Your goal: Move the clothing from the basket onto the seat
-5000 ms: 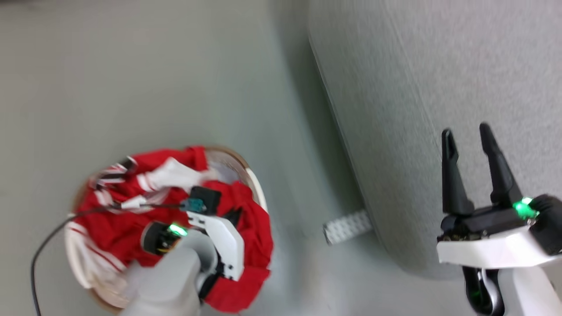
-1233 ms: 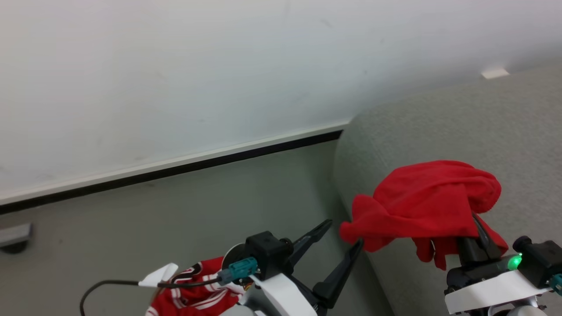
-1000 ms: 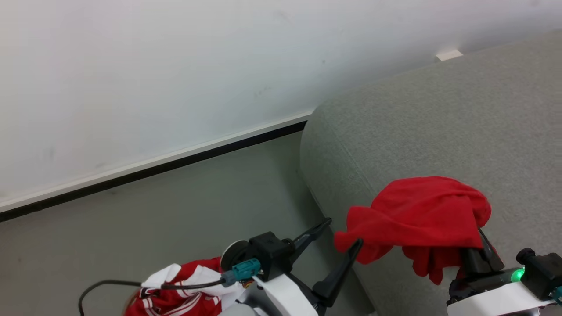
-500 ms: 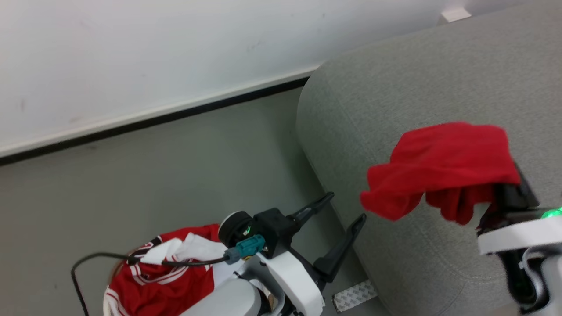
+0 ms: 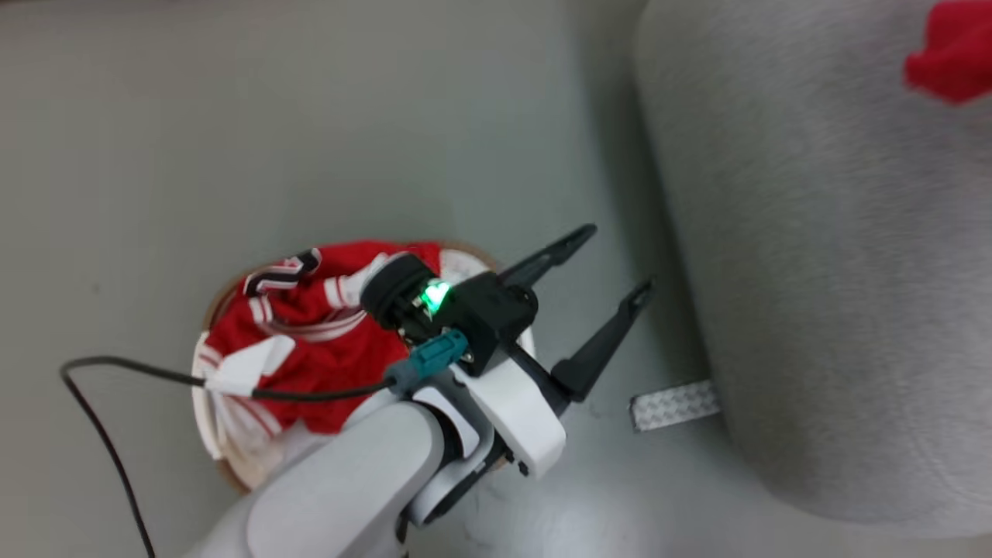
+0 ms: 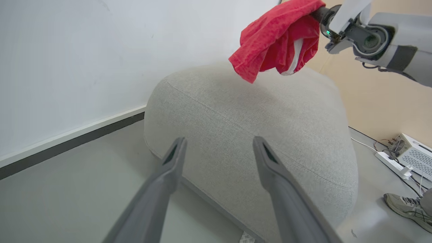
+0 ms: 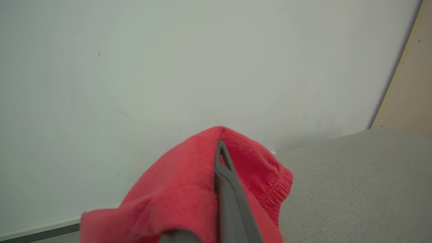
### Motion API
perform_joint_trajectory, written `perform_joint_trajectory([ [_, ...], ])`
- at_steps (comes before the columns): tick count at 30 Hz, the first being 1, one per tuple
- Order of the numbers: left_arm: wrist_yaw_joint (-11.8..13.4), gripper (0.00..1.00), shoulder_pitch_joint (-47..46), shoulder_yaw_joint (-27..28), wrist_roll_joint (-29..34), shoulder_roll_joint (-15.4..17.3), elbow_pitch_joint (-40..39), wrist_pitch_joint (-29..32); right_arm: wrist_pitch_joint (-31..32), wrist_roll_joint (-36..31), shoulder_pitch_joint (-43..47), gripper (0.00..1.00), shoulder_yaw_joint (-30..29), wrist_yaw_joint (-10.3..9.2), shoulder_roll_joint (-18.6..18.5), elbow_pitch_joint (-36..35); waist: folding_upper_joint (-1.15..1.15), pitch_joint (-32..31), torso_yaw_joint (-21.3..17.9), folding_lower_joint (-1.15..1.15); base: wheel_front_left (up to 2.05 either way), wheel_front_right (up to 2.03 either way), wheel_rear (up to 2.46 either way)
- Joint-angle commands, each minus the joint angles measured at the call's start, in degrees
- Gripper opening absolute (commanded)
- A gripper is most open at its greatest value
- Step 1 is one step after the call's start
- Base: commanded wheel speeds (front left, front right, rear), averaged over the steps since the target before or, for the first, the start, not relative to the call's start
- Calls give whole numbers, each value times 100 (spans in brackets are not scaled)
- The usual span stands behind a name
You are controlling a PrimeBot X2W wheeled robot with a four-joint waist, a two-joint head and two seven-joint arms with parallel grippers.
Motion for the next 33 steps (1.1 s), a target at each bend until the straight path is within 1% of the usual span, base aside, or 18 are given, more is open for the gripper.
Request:
perform_joint_trajectory([
  [1,16,100,-121,28,62,60,-40,6,-42,-33,-274,0,-30,-10,-131,171,0,769,592,-2,0,0,0],
  [5,43,100,-280,71,118,35,-94,-21,-29,-188,-879,0,21,-11,-414,851,0,1085,776,-2,0,0,0],
  [7,39,100,-340,73,143,11,-91,-47,76,-378,-1103,0,150,-11,-565,1265,0,1189,842,-2,0,0,0],
  [9,39,100,-356,75,137,-14,-49,-100,218,-572,-1230,0,249,-11,-635,1712,0,1224,889,-2,0,0,0],
  [11,37,100,-351,81,107,-30,12,-162,362,-783,-1323,0,260,-12,-756,2193,0,1225,924,-2,0,0,0],
  [13,22,100,-318,88,66,-46,78,-227,499,-915,-1402,0,368,-11,-659,2490,0,1181,951,-2,0,0,0],
  [14,18,100,-291,94,45,-36,112,-261,543,-943,-1436,15,415,-11,-644,2590,0,1146,953,-2,0,0,0],
  [15,17,100,-269,106,18,-26,141,-290,571,-969,-1438,27,470,-11,-642,2670,0,1103,947,-2,0,0,0],
  [16,16,100,-249,115,3,-25,176,-316,585,-985,-1421,73,530,-11,-623,2730,0,1054,933,-2,0,0,0],
  [17,22,100,-228,119,-2,-20,209,-329,598,-984,-1401,100,582,-11,-598,2779,0,997,917,-2,0,0,0],
  [21,8,100,-130,117,-76,-17,345,-420,635,-952,-1240,100,880,-11,-527,2875,0,643,842,-2,0,0,0],
  [26,-3,100,164,153,-268,-33,647,-662,804,-955,-869,100,1490,-11,-595,2831,0,-223,739,-2,0,0,0],
  [30,55,100,570,248,-535,-2,840,-883,904,-790,-474,100,2031,-12,-750,2485,0,-1025,692,-2,0,0,0],
  [33,130,100,888,367,-697,82,917,-1046,884,-577,-143,100,2379,-12,-887,2007,0,-1580,680,-2,0,0,0],
])
